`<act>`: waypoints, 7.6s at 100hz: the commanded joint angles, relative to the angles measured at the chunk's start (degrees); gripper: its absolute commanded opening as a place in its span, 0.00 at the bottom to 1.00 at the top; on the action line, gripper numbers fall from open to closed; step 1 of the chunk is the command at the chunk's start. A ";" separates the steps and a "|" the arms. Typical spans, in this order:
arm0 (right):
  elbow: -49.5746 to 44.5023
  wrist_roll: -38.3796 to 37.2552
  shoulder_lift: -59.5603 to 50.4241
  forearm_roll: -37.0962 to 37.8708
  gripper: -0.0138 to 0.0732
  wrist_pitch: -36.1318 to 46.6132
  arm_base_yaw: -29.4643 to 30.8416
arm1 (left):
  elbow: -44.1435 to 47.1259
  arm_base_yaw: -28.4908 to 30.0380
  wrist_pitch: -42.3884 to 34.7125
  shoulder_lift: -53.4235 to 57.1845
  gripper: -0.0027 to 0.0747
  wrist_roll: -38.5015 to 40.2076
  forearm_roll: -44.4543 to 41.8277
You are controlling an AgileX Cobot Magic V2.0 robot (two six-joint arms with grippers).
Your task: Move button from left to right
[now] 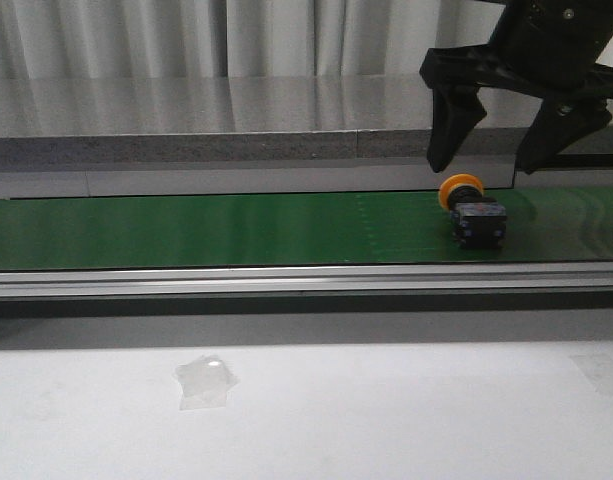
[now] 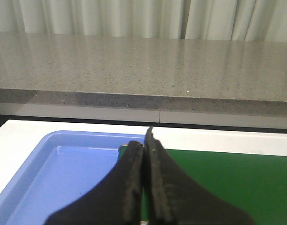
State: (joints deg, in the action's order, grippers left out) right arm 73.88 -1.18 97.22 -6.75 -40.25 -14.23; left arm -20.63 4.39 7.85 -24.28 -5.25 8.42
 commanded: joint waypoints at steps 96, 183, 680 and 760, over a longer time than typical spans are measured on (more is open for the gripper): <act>13.46 0.16 -0.63 9.18 0.37 -15.58 2.81 | -1.78 -0.16 -4.47 -0.29 0.01 0.00 0.60; 21.18 4.84 6.14 17.75 0.37 -15.25 33.44 | -1.78 -0.16 -4.47 -0.29 0.01 0.00 0.60; -74.58 -0.96 -98.92 4.51 0.08 36.22 9.91 | -1.78 -0.16 -4.47 -0.29 0.01 0.00 0.60; -74.58 -0.96 -98.92 4.59 0.08 36.59 9.91 | -1.78 -0.16 -4.47 -0.29 0.01 0.00 0.60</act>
State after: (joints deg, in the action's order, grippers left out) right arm -1.62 -2.21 -0.59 -2.82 -8.65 -4.12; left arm -20.63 4.39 7.85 -24.28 -5.25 8.42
